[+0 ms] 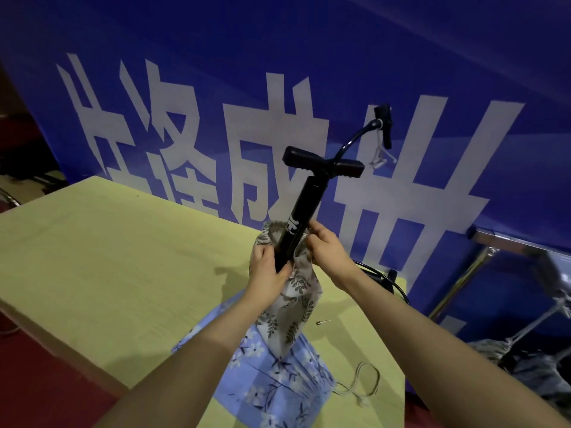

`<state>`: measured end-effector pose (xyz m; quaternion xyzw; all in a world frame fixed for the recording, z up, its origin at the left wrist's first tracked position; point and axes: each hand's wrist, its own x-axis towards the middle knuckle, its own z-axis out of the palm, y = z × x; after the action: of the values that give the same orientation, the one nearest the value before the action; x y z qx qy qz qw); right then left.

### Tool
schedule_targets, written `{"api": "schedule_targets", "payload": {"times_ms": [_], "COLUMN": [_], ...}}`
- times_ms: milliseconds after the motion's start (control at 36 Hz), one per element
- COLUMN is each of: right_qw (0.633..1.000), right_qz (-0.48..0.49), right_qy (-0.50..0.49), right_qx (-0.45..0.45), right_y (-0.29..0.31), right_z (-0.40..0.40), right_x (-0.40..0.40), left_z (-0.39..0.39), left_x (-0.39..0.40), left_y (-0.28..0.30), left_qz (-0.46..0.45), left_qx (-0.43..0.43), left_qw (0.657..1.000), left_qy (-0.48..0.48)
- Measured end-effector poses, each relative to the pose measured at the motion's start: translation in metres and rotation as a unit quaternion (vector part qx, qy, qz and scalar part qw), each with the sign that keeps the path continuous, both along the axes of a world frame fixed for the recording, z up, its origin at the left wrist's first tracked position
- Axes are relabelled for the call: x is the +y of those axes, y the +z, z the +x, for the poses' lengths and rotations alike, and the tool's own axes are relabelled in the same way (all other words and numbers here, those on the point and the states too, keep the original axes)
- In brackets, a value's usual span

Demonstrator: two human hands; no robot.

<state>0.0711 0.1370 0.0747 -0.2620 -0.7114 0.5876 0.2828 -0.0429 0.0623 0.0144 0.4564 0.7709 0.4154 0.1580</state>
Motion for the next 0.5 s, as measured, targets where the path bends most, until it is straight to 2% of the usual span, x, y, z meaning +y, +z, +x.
{"api": "schedule_targets", "payload": {"times_ms": [111, 222, 278, 389, 500], "right_qw": [1.0, 0.995, 0.991, 0.982, 0.98], "right_qz": [0.006, 0.071, 0.102, 0.13, 0.137], "right_qy": [0.015, -0.066, -0.078, -0.071, -0.059], "right_qx": [-0.003, -0.017, -0.047, -0.117, -0.13], "right_y": [0.0, -0.001, -0.004, -0.015, -0.027], "right_z": [0.0, -0.006, -0.006, -0.004, -0.002], "right_x": [0.0, -0.001, 0.0, -0.001, -0.007], "left_z": [-0.003, 0.0, 0.001, -0.001, -0.003], "left_x": [0.0, 0.001, 0.0, -0.001, -0.003], "left_y": [0.004, 0.012, 0.021, 0.038, 0.035], "left_qz": [-0.038, -0.049, -0.018, 0.082, 0.171], "left_qx": [0.015, 0.0, -0.042, -0.157, -0.174], "left_qw": [0.999, 0.998, 0.998, 0.984, 0.97], "left_qy": [-0.006, -0.037, -0.047, 0.007, 0.018]}}
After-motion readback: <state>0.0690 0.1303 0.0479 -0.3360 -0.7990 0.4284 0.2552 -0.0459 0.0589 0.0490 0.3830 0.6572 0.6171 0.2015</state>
